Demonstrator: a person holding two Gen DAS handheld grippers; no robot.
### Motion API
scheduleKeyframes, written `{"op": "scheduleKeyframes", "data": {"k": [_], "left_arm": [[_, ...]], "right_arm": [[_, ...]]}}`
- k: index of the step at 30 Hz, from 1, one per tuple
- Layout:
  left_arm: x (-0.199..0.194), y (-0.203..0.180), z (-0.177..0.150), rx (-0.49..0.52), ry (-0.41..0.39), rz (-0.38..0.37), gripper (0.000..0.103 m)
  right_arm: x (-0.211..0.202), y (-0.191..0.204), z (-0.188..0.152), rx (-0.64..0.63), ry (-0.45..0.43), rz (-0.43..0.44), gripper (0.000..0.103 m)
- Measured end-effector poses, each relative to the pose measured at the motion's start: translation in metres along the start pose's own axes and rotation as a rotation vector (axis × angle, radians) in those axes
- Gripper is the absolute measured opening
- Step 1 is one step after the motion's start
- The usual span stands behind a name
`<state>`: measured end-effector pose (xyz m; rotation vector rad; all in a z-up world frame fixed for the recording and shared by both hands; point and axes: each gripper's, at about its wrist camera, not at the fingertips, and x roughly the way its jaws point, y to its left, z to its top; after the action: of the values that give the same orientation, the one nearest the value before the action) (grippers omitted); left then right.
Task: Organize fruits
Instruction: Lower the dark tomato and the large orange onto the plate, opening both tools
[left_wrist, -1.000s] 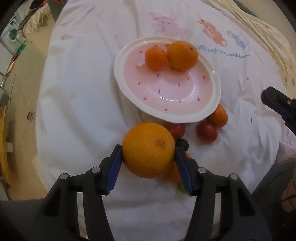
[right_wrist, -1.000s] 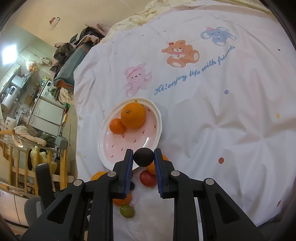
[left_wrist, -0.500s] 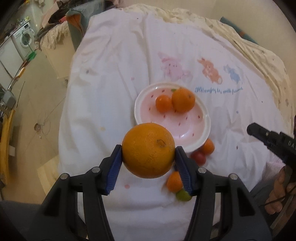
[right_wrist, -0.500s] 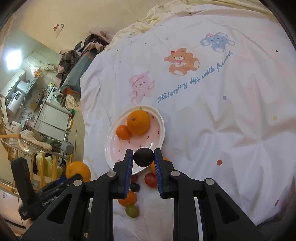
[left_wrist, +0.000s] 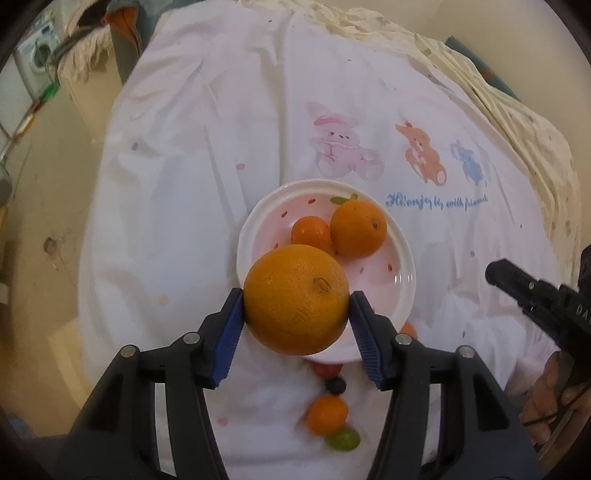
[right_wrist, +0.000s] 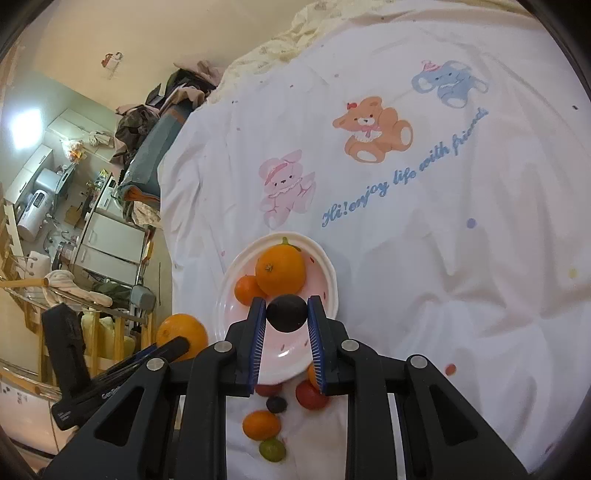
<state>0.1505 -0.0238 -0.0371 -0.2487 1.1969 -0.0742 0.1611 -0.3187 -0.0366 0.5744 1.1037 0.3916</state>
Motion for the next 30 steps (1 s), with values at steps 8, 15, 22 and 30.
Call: {"op": "scheduleKeyframes", "data": {"k": [8,15,22,30], "left_arm": [[0.043,0.004,0.010,-0.034,0.066,-0.027,0.053],[0.065,0.015,0.012,-0.072,0.108,-0.041,0.053],[0.074,0.025,0.018,-0.098,0.082,-0.068,0.053],[0.080,0.024,0.025,-0.116,0.069,-0.056,0.053]], "right_arm": [[0.040,0.010,0.018,-0.066,0.062,-0.048,0.024],[0.073,0.011,0.019,-0.093,0.150,-0.066,0.024],[0.094,0.010,0.021,-0.110,0.194,-0.097,0.024],[0.100,0.007,0.017,-0.126,0.217,-0.122,0.024]]}}
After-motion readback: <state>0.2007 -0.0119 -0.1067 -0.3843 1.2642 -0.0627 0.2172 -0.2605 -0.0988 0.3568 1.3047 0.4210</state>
